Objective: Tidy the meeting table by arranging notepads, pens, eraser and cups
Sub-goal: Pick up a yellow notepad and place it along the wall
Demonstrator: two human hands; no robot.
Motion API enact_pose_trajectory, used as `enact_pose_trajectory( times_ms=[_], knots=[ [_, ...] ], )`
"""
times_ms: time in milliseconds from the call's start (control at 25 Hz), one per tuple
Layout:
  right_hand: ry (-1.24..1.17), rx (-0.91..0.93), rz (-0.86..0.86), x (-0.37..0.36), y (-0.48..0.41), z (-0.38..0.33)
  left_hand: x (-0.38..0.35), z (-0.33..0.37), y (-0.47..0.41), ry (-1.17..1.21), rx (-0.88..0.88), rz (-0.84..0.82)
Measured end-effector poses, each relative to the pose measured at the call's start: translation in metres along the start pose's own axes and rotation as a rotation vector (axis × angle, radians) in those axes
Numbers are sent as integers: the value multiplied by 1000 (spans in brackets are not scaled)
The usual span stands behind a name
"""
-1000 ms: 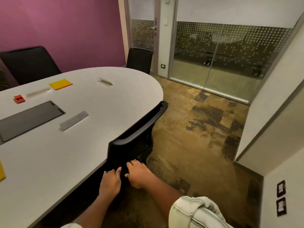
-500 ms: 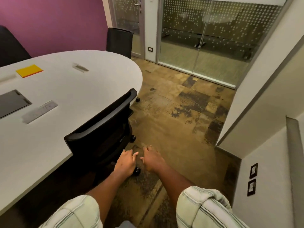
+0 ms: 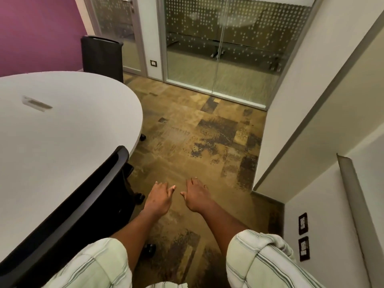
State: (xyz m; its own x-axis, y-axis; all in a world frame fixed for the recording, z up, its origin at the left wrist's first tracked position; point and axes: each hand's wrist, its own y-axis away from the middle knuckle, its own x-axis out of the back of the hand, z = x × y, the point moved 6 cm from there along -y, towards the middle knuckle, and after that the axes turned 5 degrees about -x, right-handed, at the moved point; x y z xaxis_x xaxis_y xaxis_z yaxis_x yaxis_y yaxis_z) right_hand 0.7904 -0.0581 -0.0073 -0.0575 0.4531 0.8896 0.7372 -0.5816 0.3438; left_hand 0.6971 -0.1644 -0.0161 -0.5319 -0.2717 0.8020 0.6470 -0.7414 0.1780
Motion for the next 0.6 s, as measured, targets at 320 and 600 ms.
enact_pose_trajectory(
  times_ms=[320, 600],
  knots=[
    [-4, -23, 83, 102, -134, 33, 54, 72, -163, -130, -289, 44],
    [73, 127, 161, 202, -295, 49, 102, 129, -316, -169, -334, 121]
  ],
)
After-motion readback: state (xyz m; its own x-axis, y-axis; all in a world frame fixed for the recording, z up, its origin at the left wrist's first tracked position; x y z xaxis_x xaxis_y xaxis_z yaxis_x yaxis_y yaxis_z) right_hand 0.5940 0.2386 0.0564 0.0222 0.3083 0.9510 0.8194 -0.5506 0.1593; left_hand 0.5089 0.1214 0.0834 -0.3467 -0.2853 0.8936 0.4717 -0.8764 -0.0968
